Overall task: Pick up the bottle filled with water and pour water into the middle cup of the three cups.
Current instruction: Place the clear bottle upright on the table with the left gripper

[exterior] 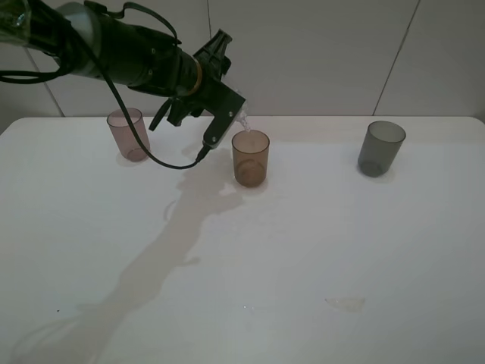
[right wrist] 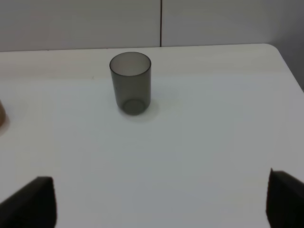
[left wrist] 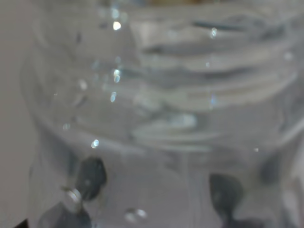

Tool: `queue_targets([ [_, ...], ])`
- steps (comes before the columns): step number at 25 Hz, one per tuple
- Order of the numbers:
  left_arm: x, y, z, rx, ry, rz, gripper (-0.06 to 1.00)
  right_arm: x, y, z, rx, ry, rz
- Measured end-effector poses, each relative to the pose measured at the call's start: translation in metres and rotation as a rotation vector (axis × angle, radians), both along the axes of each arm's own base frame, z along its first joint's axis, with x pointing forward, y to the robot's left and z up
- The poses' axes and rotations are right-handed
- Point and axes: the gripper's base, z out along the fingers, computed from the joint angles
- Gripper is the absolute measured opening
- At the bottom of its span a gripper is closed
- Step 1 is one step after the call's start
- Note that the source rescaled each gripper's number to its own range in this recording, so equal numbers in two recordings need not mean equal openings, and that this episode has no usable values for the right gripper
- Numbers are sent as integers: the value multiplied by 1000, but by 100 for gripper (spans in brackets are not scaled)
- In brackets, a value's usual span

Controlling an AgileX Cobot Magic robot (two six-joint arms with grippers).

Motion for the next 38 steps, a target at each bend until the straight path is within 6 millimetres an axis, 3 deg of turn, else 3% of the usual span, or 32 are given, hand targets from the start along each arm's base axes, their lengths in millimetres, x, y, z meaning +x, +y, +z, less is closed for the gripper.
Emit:
queue_targets([
  [38, 0, -5, 3, 144, -94, -175, 1, 0, 0, 0, 0, 0, 0],
])
